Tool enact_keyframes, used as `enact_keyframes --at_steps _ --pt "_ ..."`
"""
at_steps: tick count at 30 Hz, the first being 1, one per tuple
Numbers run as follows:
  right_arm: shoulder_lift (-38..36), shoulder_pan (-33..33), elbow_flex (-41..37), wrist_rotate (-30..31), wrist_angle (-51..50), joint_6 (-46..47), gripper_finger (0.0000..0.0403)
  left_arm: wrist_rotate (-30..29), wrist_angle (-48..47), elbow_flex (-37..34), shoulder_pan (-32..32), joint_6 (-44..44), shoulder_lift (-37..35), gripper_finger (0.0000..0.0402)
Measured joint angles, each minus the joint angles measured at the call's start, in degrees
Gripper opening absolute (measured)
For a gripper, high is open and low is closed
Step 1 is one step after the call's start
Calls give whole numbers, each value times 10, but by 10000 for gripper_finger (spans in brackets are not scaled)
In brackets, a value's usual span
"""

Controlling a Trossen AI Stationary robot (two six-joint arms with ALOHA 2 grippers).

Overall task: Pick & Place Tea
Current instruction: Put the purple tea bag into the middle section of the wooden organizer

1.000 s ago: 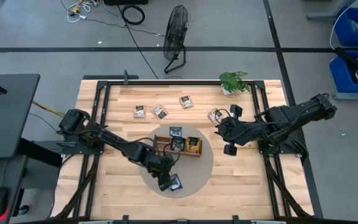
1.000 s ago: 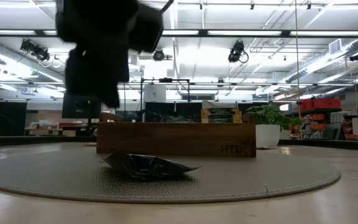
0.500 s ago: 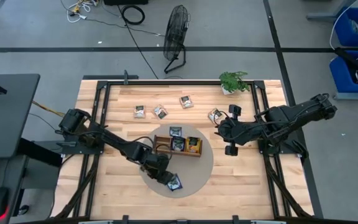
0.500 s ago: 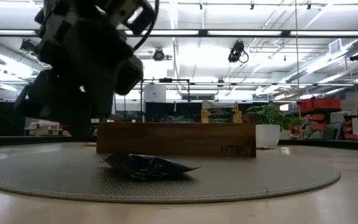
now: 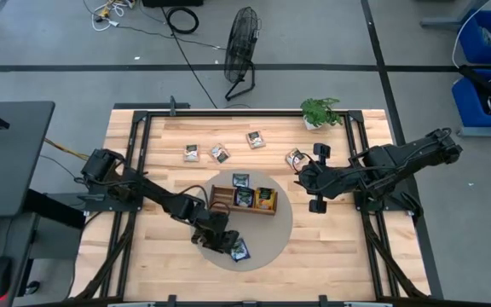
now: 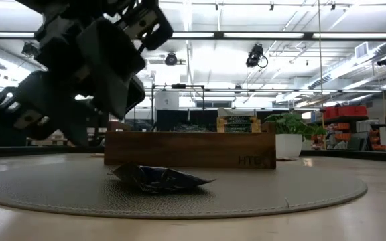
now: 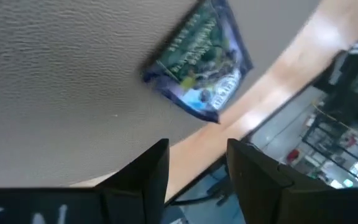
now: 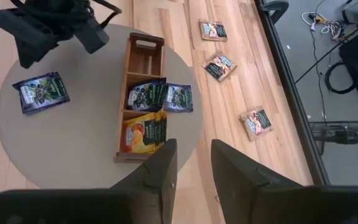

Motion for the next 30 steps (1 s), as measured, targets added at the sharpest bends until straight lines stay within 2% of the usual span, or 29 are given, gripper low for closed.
enact_keyframes --at_steps 14,30 --pt "0 0 0 0 -1 -16 105 -31 -7 1 -4 -69 32 165" --pt "0 0 0 0 -9 -22 105 -73 7 2 -3 -76 35 165"
